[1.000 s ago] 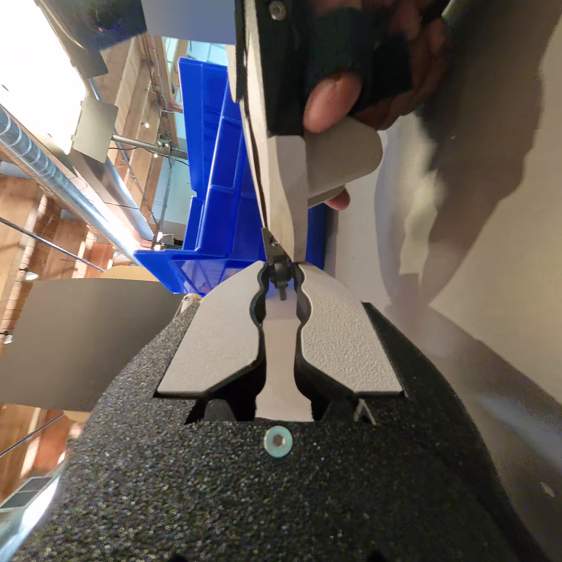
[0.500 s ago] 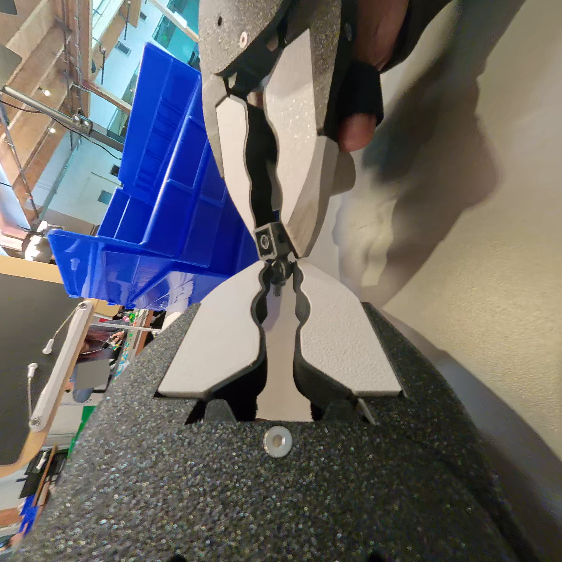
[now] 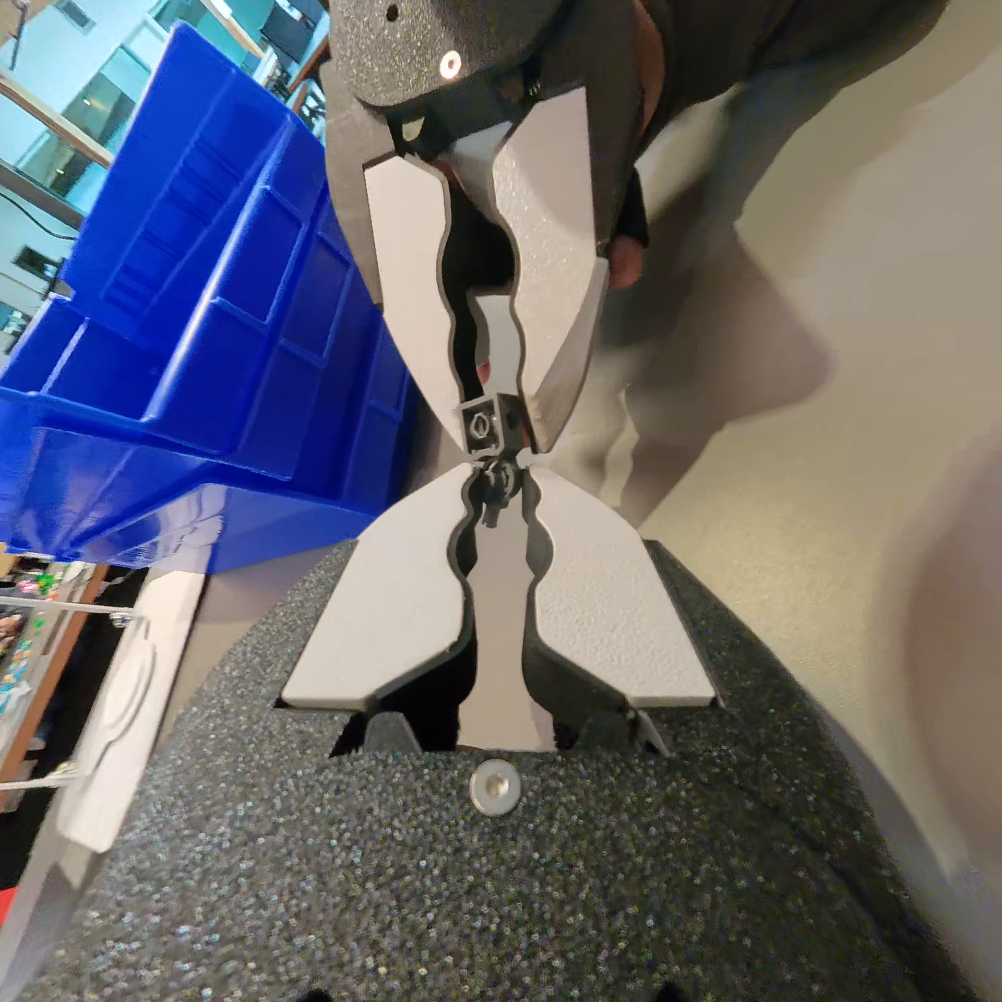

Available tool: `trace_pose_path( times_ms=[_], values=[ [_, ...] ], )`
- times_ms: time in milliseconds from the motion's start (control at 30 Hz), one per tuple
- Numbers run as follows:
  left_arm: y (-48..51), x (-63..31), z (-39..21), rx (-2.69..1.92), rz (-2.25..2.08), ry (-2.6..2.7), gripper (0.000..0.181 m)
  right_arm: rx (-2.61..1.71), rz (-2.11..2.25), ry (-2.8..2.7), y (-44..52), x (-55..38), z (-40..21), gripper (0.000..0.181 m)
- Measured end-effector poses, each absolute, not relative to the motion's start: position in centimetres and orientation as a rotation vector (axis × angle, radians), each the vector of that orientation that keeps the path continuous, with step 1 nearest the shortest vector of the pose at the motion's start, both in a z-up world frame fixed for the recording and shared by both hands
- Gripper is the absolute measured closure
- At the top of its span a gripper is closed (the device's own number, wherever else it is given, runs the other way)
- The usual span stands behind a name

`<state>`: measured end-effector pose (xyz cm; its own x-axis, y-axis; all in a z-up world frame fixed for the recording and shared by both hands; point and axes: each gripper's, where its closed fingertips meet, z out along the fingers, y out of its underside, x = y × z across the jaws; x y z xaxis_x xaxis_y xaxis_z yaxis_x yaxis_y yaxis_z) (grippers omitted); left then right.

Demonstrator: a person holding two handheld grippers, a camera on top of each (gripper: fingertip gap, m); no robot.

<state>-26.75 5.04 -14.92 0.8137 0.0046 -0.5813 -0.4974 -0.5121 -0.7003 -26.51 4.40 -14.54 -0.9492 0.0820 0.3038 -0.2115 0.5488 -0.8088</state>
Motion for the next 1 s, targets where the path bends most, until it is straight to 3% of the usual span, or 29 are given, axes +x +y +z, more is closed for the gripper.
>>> trace_pose_path(
  times_ms=[267, 333, 500, 667, 833, 1000],
  values=[
    [5.2, -25.9, -15.4, -2.033, 0.349, 0.223, 0.168, 0.199, 1.312, -2.408, 4.5, -26.7, -14.8, 0.162],
    [5.1, -26.4, -14.9, -1.998, 0.278, 0.124, 0.168, 0.203, 1.266, -2.305, 5.0, -27.7, -14.6, 0.174],
    [4.6, -28.2, -13.9, -1.901, 0.115, -0.127, 0.168, 0.038, 1.377, -2.256, 5.6, -29.0, -13.9, 0.167],
    [4.8, -28.3, -13.4, -1.863, 0.231, -0.075, 0.168, -0.415, 1.785, -2.421, 4.3, -28.5, -13.0, 0.148],
    [5.2, -28.0, -13.5, -1.871, 0.329, -0.005, 0.168, -0.547, 2.006, -2.396, 3.8, -28.0, -11.6, 0.159],
    [5.5, -27.6, -14.2, -1.909, 0.372, 0.058, 0.168, -0.512, 1.960, -2.393, 3.6, -27.8, -11.8, 0.162]
  ],
)
